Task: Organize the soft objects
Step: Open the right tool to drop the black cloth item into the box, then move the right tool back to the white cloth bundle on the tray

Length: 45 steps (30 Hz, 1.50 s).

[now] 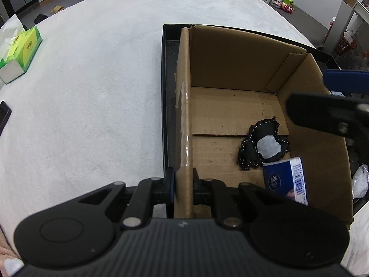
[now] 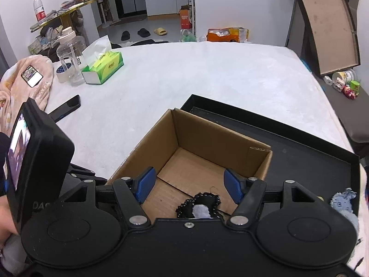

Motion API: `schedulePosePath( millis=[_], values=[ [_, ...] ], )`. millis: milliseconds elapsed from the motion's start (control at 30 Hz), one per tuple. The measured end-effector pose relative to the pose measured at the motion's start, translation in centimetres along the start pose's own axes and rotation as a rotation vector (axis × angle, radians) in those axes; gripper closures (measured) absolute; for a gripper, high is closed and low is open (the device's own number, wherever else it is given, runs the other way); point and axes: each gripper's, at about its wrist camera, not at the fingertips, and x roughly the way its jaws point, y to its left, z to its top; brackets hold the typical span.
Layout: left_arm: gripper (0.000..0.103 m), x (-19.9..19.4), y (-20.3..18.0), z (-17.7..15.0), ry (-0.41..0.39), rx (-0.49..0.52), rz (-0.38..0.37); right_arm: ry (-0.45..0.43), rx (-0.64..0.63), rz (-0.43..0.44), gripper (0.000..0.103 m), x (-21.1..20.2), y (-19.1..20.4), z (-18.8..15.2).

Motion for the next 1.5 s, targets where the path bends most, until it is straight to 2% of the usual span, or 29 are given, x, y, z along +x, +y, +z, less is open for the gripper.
schedulePosePath(
  millis=[733, 1500],
  values=[
    [0.092, -0.1, -0.4, -0.1, -0.008, 0.024, 0.015, -0.007, 0.082, -0.087, 0.038, -4.4, -4.5, -4.7],
    [0.092, -0.3, -1.0, -0.4, -0.019, 0.027, 0.036, 0.044, 0.158, -0.155, 0.038, -5.7, -8.2, -10.8]
  ],
)
